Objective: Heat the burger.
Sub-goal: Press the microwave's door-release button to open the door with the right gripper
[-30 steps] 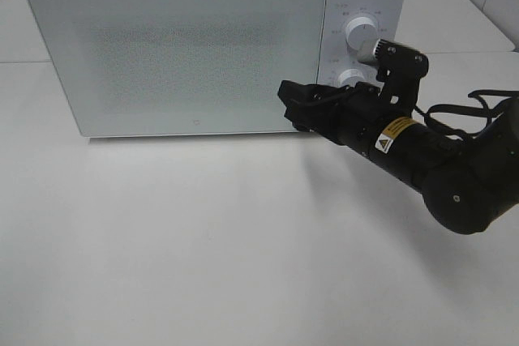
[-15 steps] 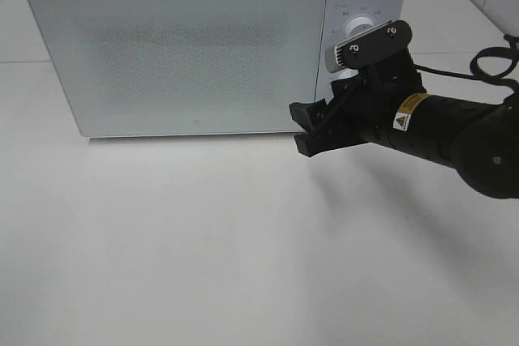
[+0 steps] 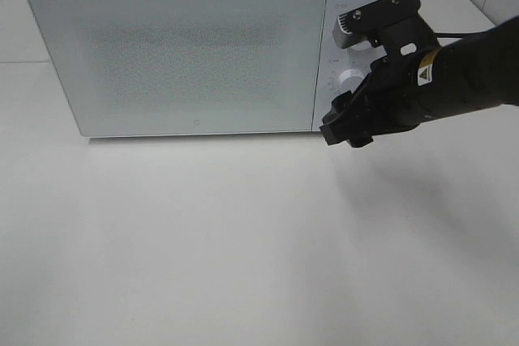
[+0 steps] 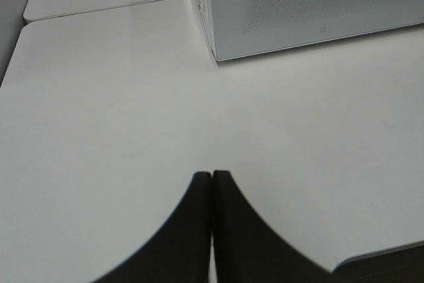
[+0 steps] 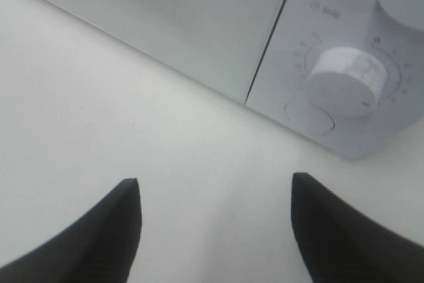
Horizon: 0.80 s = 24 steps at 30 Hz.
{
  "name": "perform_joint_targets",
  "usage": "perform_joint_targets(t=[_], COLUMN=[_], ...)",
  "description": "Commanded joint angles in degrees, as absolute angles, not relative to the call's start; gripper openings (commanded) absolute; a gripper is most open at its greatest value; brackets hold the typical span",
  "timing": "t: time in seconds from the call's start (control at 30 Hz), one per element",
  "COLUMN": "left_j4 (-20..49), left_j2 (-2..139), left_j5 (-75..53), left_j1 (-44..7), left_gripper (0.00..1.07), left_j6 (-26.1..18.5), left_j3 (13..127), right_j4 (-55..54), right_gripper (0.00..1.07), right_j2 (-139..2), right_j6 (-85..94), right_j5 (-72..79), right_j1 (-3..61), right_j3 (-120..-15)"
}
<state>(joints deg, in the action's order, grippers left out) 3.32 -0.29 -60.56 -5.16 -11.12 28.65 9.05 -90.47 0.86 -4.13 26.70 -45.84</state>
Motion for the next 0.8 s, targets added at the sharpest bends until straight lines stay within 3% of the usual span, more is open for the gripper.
perform_joint_targets(t=[0.03, 0.17, 0.5, 0.8], left_j4=[3.3, 3.3, 3.3, 3.3], left_j2=[-1.4, -1.4, -1.4, -1.4], left_j5=[-59.7, -59.7, -59.7, -59.7], left_j1=[-5.0, -5.0, -5.0, -5.0], left_gripper=[0.0, 0.0, 0.0, 0.0], left_j6=[-10.8, -10.8, -10.8, -10.8], left_j3=[28.5, 28.5, 28.5, 28.5], right_j4=[8.9, 8.9, 2.1, 2.9], right_gripper=[0.62, 0.63, 0.63, 0.63], right_j2=[-89.9, -89.9, -85.5, -75.1], right_j6=[-3.5, -5.9, -8.1, -7.9], right_j5=[-14.8, -20.0, -29.7, -42.6], right_j1=[26.4, 24.4, 11.1, 9.3], right_j3=[-49.8, -52.4, -54.5, -53.2])
